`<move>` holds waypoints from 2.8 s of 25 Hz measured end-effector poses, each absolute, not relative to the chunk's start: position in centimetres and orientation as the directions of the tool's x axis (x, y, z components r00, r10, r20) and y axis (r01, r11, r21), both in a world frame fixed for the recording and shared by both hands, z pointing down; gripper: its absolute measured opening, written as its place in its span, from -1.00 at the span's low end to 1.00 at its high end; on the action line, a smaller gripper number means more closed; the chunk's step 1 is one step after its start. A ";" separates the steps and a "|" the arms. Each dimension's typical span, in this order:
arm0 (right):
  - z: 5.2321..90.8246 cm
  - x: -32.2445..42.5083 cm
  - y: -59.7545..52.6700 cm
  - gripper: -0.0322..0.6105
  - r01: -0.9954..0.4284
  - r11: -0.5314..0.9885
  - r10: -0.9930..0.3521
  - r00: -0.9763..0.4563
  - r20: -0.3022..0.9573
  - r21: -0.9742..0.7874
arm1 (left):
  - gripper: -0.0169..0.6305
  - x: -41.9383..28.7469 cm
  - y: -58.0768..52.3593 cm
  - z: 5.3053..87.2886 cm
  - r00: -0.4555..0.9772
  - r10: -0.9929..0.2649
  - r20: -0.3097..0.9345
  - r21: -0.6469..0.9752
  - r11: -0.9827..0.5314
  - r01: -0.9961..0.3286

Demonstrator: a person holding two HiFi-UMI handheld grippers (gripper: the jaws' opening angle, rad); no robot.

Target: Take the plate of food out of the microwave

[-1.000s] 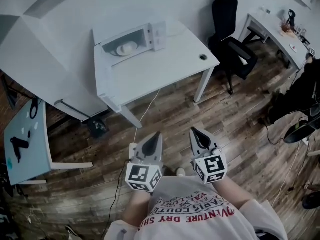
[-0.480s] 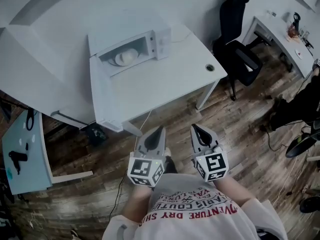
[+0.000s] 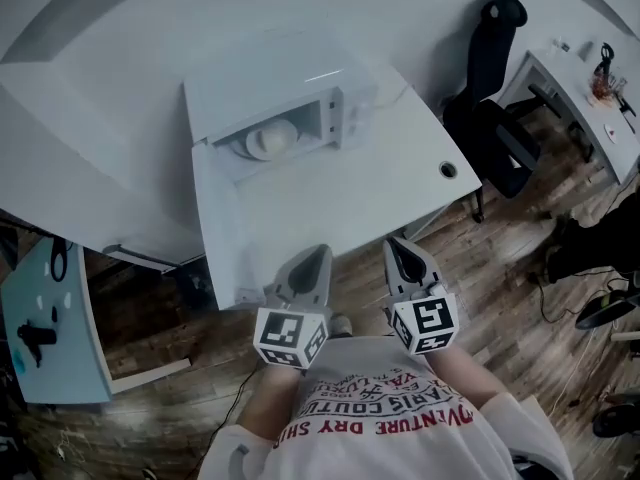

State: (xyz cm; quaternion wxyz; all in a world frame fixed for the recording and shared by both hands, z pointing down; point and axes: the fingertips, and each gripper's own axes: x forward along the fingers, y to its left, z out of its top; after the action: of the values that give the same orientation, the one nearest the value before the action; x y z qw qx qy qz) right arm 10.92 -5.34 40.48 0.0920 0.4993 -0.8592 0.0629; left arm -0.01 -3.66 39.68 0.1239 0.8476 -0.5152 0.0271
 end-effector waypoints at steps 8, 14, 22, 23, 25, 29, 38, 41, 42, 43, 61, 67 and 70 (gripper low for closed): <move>40.9 7.6 -11.1 -0.86 -0.839 0.543 -0.815 -0.531 0.232 -0.015 | -0.93 -2.5 -8.5 40.3 0.428 -0.885 0.186 0.195 -0.393 -0.899; 41.0 5.7 -16.1 -0.86 -0.785 0.619 -0.762 -0.603 0.235 -0.009 | -0.92 -4.3 -12.3 41.0 0.340 -0.918 0.205 0.206 -0.299 -0.932; 42.4 3.3 -23.1 -0.86 -0.657 0.753 -0.625 -0.729 0.278 -0.032 | -0.93 -6.0 -18.0 42.0 0.150 -0.958 0.244 0.182 -0.107 -0.978; 42.5 3.1 -24.0 -0.86 -0.641 0.767 -0.608 -0.741 0.284 -0.031 | -0.93 -6.1 -18.7 42.1 0.131 -0.960 0.248 0.187 -0.085 -0.979; 42.7 2.5 -25.7 -0.86 -0.608 0.793 -0.577 -0.763 0.292 -0.023 | -0.93 -6.4 -20.1 42.4 0.090 -0.963 0.256 0.200 -0.038 -0.979; 43.5 1.5 -28.6 -0.86 -0.550 0.835 -0.519 -0.798 0.307 -0.017 | -0.93 -7.0 -22.3 43.4 0.017 -0.965 0.261 0.233 0.046 -0.971; 47.4 -0.9 -33.0 -0.86 -0.447 0.892 -0.396 -0.845 0.360 -0.066 | -0.93 -9.4 -25.2 47.7 -0.165 -0.938 0.305 0.275 0.253 -0.928; 48.7 -1.6 -33.9 -0.86 -0.426 0.901 -0.367 -0.849 0.380 -0.081 | -0.93 -9.8 -25.6 49.4 -0.201 -0.929 0.312 0.293 0.295 -0.910; 49.1 -1.8 -34.0 -0.86 -0.417 0.905 -0.356 -0.851 0.385 -0.085 | -0.93 -10.0 -25.7 49.7 -0.207 -0.930 0.305 0.313 0.303 -0.900; 49.5 -2.1 -34.1 -0.86 -0.408 0.908 -0.345 -0.853 0.391 -0.090 | -0.92 -10.2 -25.9 50.0 -0.208 -0.933 0.294 0.344 0.306 -0.888; 55.0 -4.3 -34.3 -0.86 -0.329 0.941 -0.252 -0.840 0.480 -0.082 | -0.65 -16.0 -30.8 57.8 -0.256 -0.936 0.242 0.889 0.319 -0.329; 55.8 -4.3 -34.6 -0.86 -0.331 0.941 -0.253 -0.828 0.500 -0.073 | -0.65 -16.8 -31.9 58.7 -0.260 -0.931 0.257 0.910 0.324 -0.258; 56.0 -4.3 -34.6 -0.86 -0.330 0.942 -0.253 -0.823 0.509 -0.066 | -0.65 -16.8 -32.3 59.1 -0.257 -0.929 0.265 0.928 0.318 -0.195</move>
State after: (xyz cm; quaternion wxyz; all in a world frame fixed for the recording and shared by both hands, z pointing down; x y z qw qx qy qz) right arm -4.34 -34.60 56.01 0.2551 0.1530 -0.9517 0.0755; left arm -16.75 -32.26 59.14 0.4468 0.4147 -0.6779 -0.4108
